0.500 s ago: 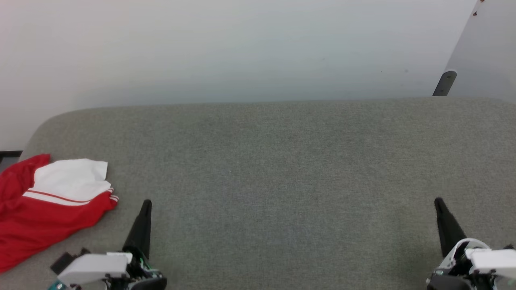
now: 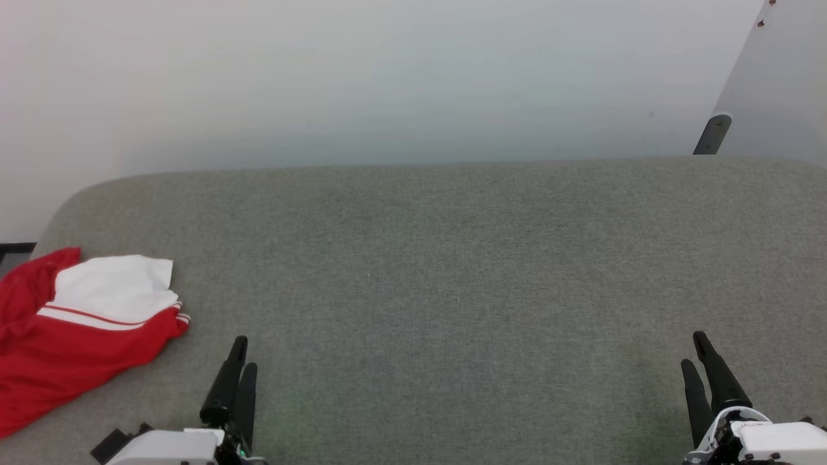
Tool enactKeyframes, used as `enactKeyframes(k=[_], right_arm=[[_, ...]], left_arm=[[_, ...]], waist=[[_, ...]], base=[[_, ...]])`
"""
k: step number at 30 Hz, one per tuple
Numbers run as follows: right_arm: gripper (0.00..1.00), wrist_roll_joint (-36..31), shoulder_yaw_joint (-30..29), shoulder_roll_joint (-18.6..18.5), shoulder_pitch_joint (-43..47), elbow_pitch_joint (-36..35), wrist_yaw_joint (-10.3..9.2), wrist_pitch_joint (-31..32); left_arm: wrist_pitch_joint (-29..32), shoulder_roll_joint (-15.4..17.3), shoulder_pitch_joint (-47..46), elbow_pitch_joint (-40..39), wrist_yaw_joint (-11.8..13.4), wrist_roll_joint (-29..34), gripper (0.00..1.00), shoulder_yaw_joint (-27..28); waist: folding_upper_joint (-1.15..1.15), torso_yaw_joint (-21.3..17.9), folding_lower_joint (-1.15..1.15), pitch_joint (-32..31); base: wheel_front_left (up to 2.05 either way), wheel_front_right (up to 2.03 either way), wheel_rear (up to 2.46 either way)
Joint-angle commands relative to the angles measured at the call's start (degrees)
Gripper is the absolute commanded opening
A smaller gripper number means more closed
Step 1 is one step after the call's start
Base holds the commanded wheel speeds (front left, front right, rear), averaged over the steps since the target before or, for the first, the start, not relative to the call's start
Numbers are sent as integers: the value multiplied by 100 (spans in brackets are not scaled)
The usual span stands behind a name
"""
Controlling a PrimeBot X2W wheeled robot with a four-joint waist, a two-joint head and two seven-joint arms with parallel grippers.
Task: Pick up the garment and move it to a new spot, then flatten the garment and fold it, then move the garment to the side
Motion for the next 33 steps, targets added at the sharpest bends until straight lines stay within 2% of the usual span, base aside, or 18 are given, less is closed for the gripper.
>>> enactKeyframes(k=[1, 10, 24, 33], right_arm=[[100, -148, 59, -27, -67, -158, 10, -62], [100, -836, 186, -103, -44, -319, 12, -198], [100, -2618, 361, -197, -31, -624, 17, -360], [100, -3665, 426, -227, -16, -794, 21, -432]], left_arm=[[-44, 61, -50, -189, 42, 122, 100, -30], [-276, 235, 32, -399, 188, 641, 100, -167], [-644, 791, 53, -634, 648, 2346, 100, -729], [-857, 1045, 60, -816, 870, 3237, 100, -1007]], waist=[[0, 0, 0, -3], [0, -1, 0, -14], [0, 2, 0, -25], [0, 6, 0, -32]], base=[[0, 0, 0], [0, 0, 0], [0, 0, 0], [0, 0, 0]])
